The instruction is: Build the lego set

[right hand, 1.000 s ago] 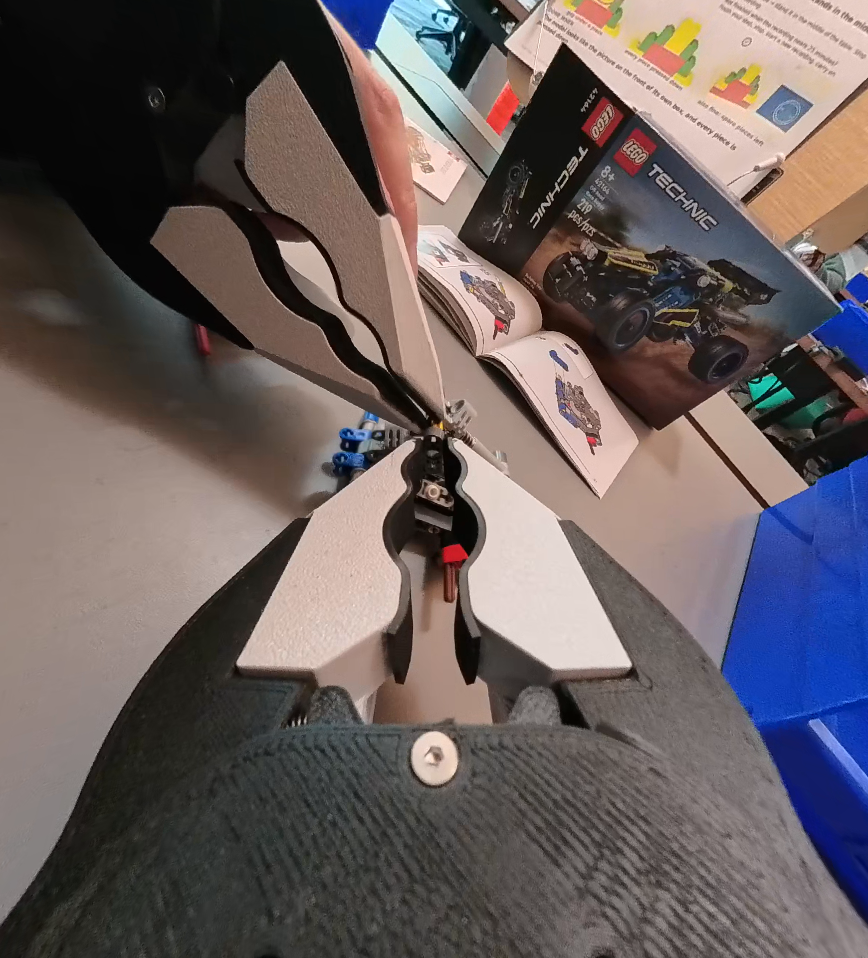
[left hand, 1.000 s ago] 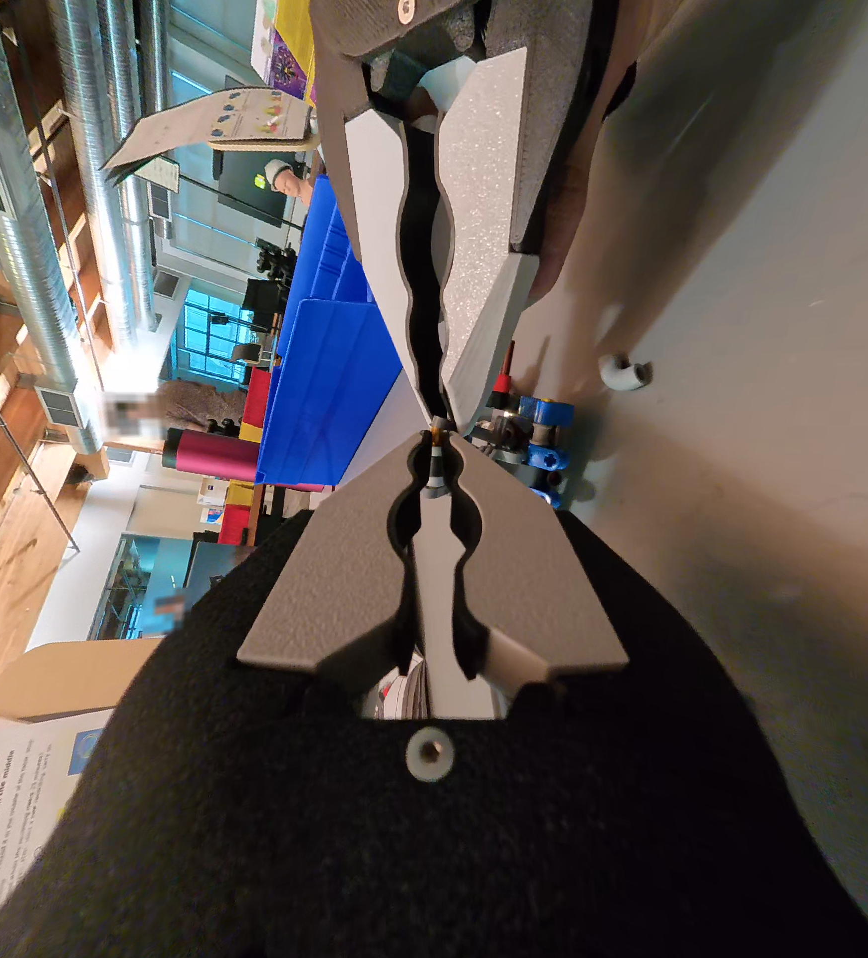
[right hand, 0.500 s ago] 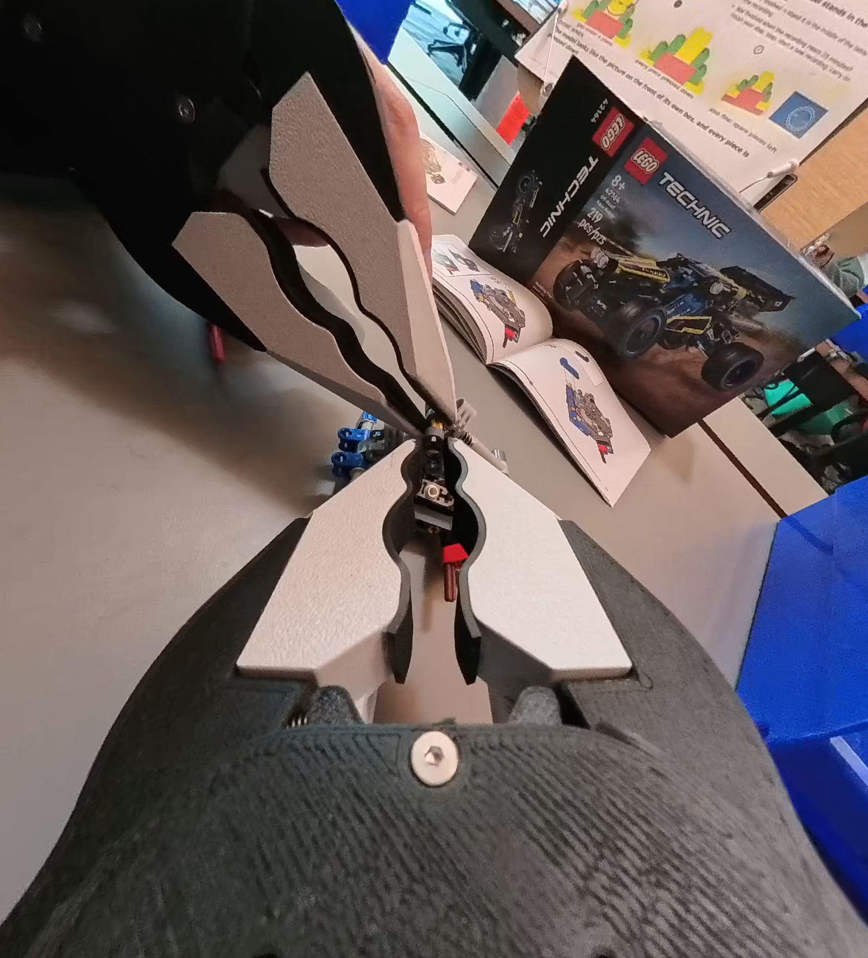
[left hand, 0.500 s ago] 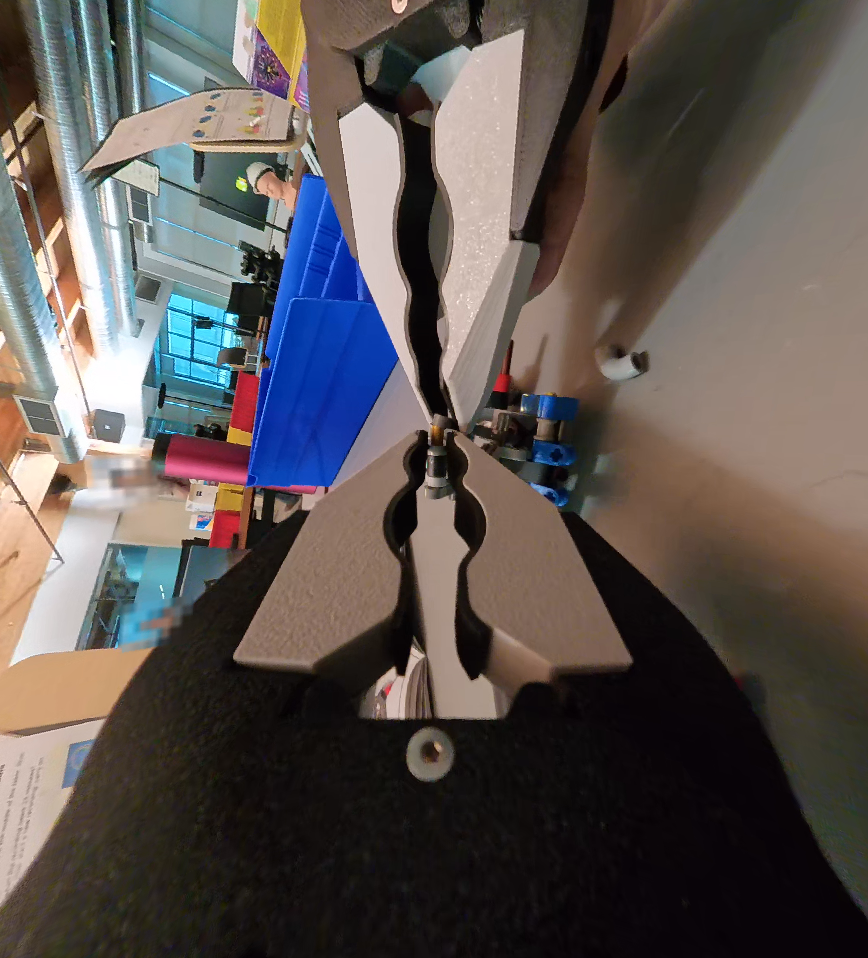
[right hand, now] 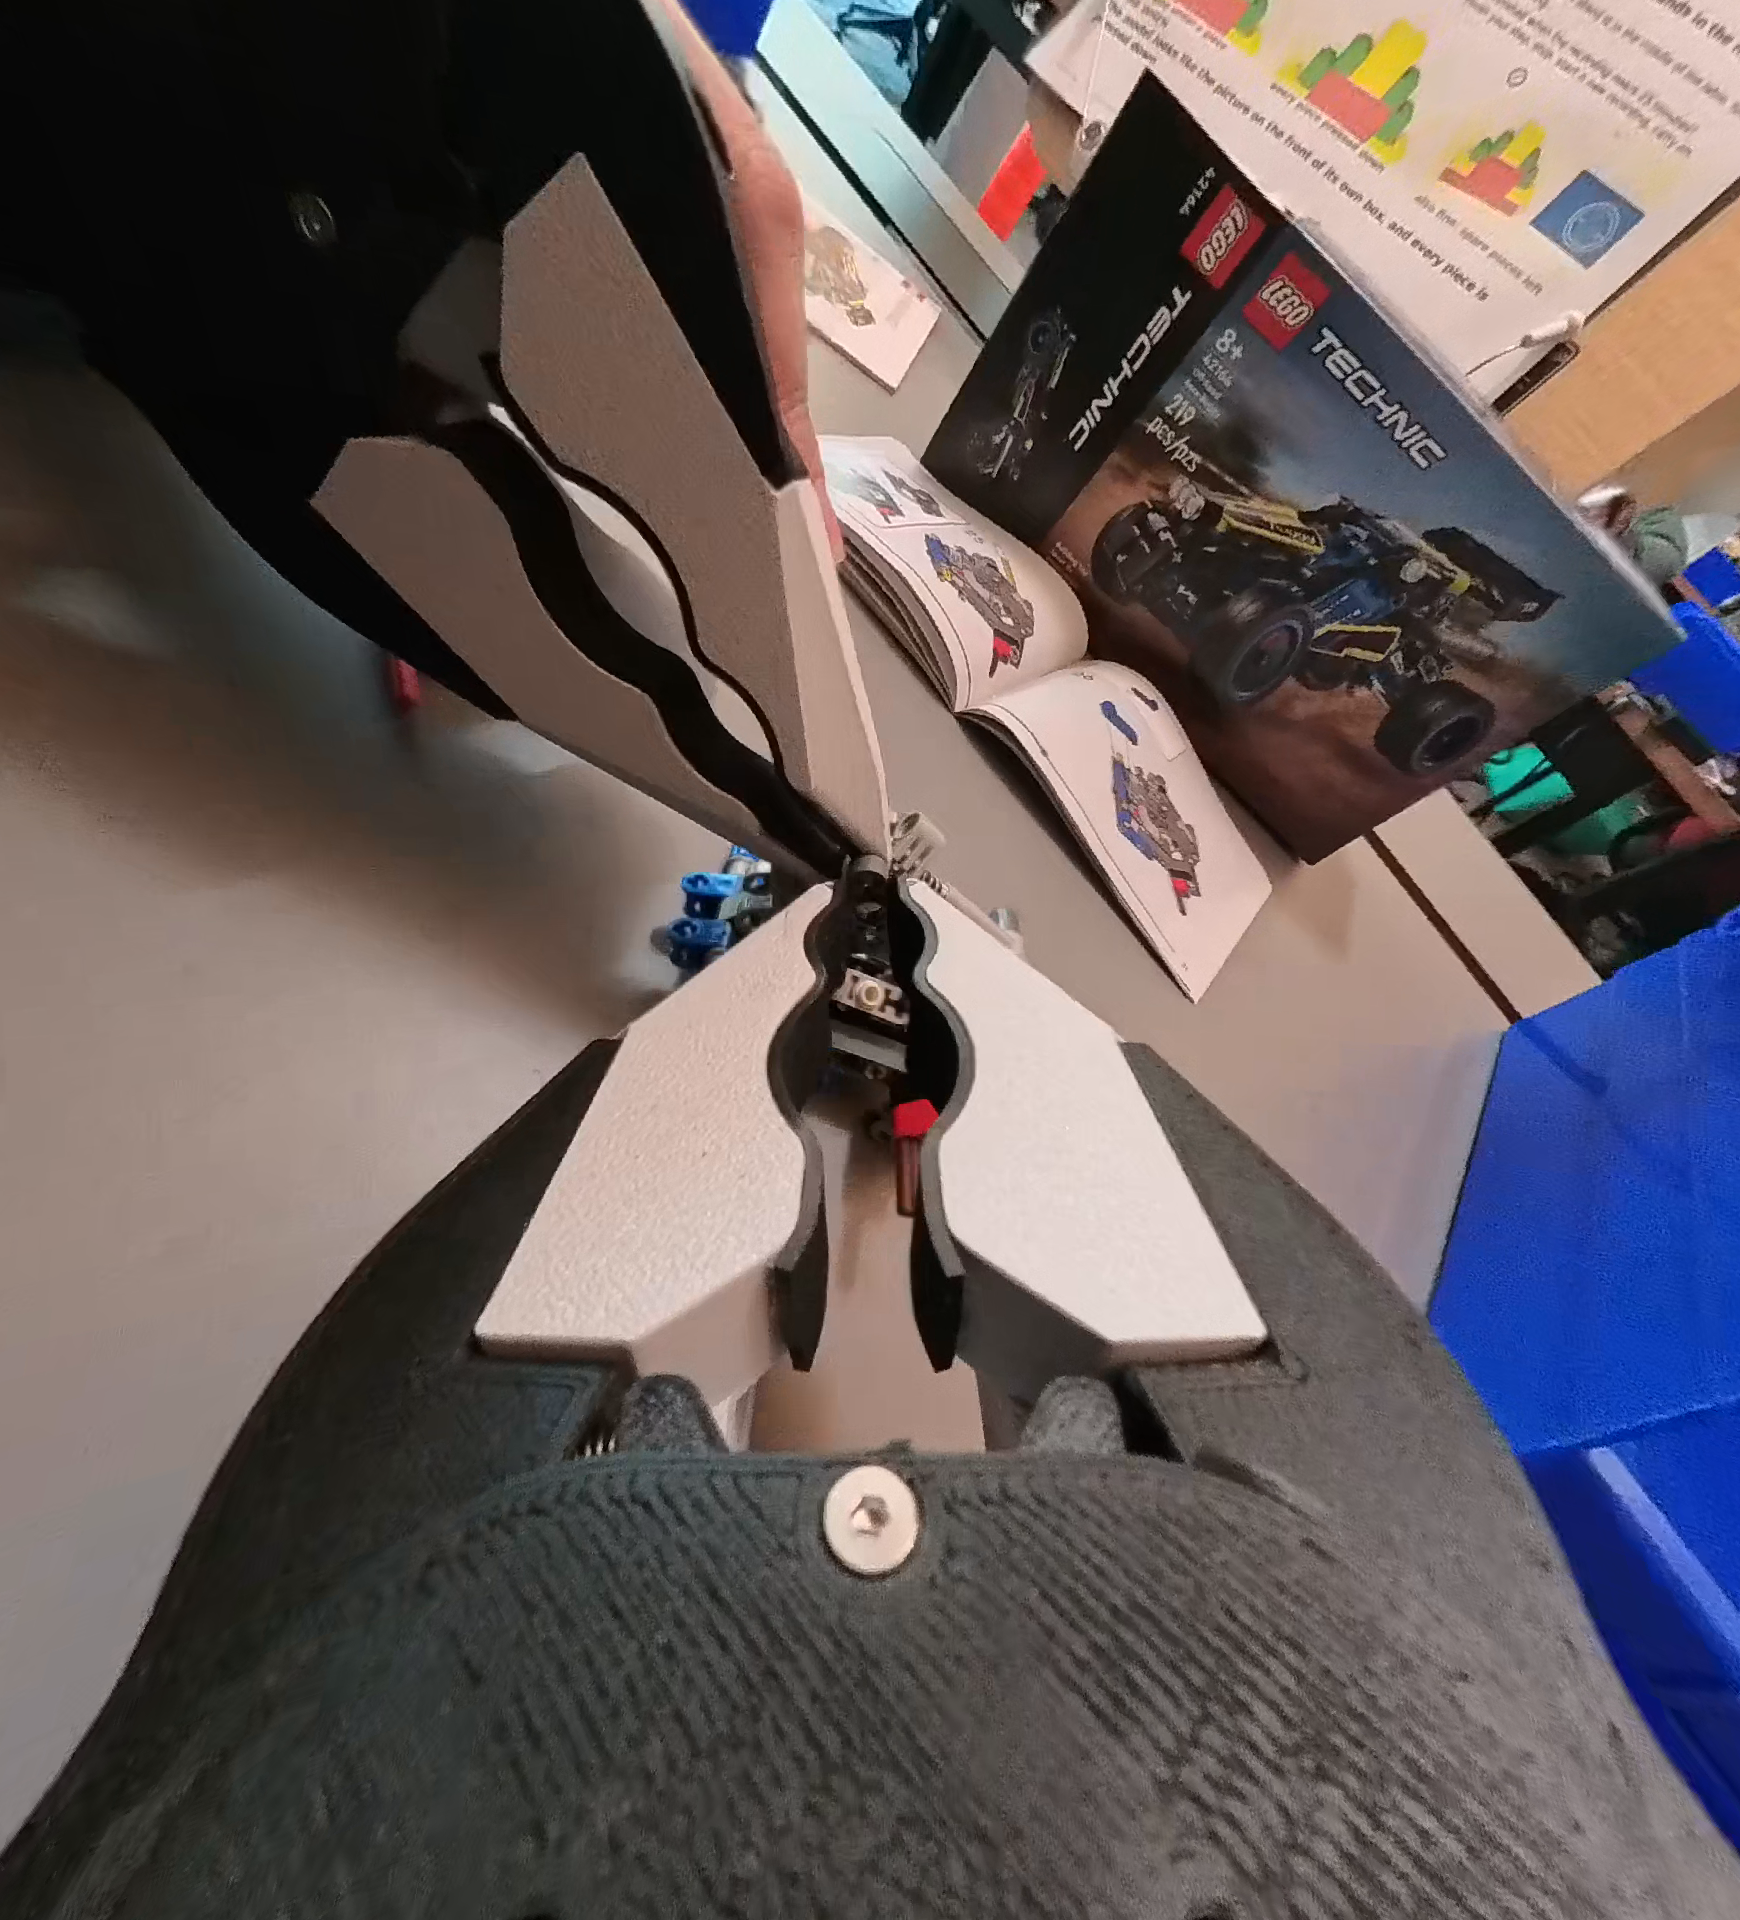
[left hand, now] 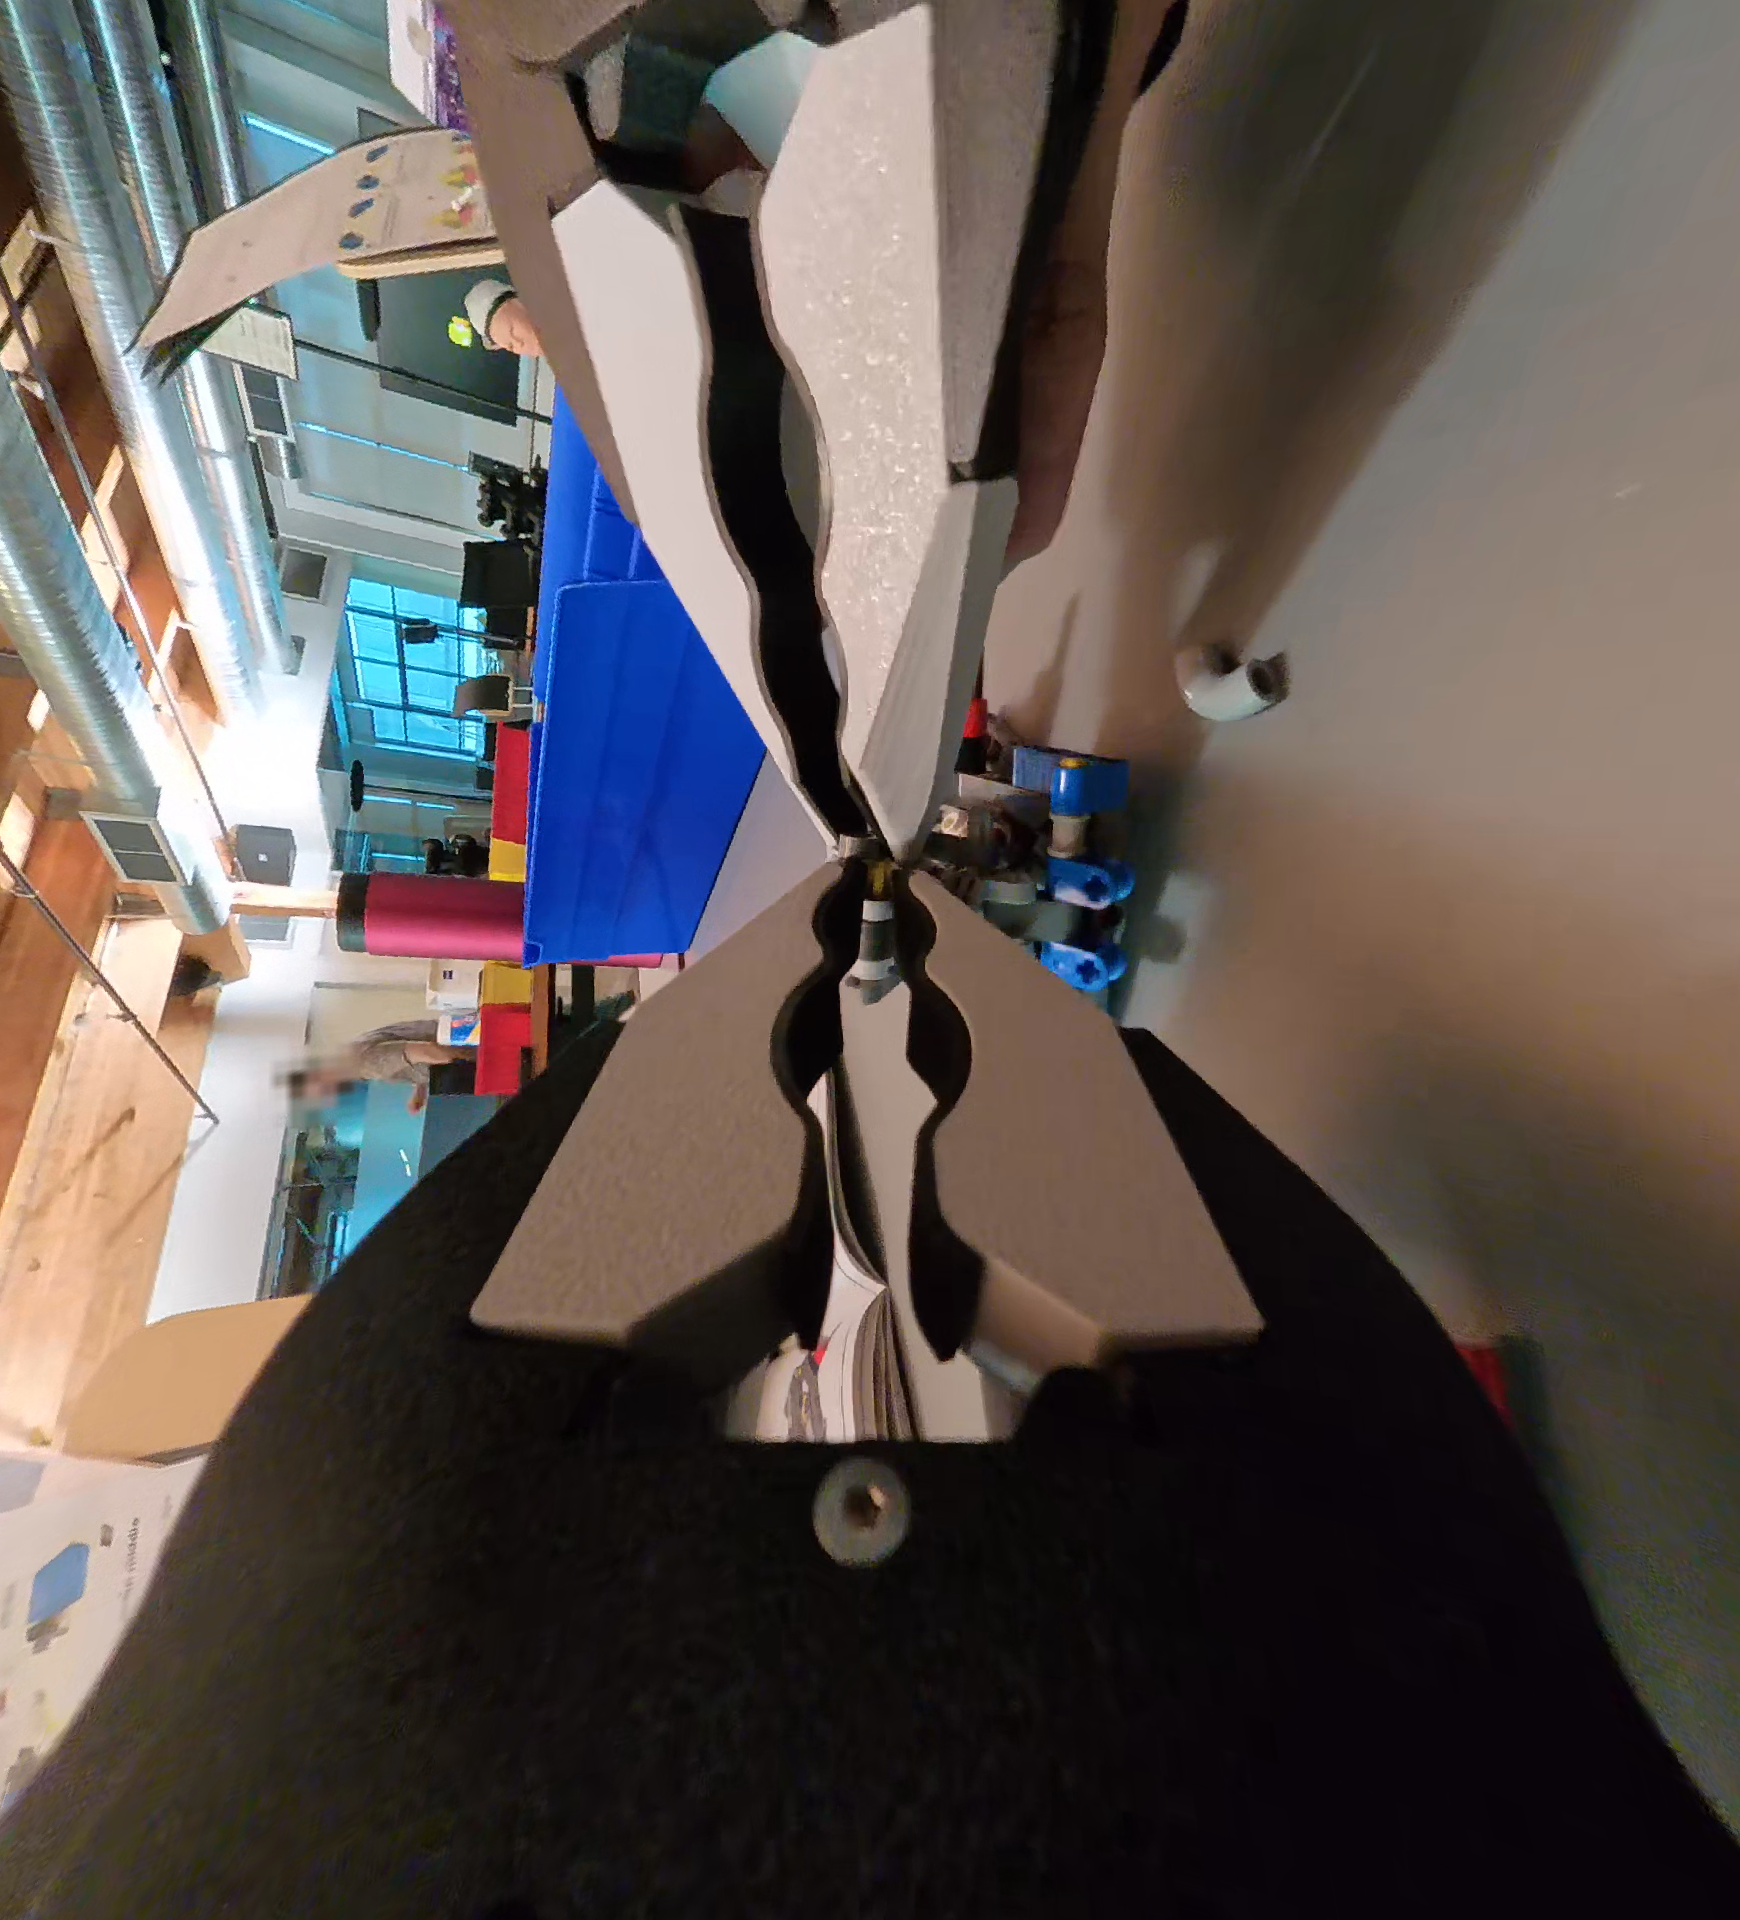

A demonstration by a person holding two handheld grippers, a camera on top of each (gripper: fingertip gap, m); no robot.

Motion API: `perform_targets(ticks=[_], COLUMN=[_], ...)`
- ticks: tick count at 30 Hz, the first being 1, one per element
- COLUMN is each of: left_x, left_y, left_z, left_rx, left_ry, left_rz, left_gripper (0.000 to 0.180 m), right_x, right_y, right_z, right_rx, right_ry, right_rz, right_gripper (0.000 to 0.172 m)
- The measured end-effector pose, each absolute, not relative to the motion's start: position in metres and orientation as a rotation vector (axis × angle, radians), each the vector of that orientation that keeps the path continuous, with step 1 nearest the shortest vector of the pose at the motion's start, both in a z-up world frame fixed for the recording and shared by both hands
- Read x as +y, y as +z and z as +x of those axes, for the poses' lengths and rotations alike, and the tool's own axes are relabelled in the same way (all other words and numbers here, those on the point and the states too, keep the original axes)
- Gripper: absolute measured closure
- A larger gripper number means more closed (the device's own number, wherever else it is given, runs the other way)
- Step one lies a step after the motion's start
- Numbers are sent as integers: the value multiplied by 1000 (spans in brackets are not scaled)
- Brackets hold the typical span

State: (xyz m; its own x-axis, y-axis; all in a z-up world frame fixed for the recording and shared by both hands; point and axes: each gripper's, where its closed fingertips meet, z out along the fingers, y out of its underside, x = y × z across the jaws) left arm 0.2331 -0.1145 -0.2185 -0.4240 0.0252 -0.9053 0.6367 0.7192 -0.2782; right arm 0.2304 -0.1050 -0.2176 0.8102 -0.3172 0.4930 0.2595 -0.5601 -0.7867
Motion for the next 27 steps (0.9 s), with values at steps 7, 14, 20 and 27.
perform_targets(ticks=[7,14,20,27], left_x=[-115,-114,-111,-112], left_y=[-211,-208,-199,-207], left_z=[235,232,227,228], left_rx=[1937,1910,1926,1927], left_ry=[-811,-868,-998,-946], left_rz=[441,466,448,472], left_gripper=[178,177,175,179], right_x=[-104,-104,-104,-107], right_y=[-217,-218,-220,-219], right_z=[228,226,226,227], right_rx=[-14,7,19,27], right_ry=[-791,-738,-709,-703], right_rz=[-2020,-2011,-1997,-1987], right_gripper=[168,168,167,168])
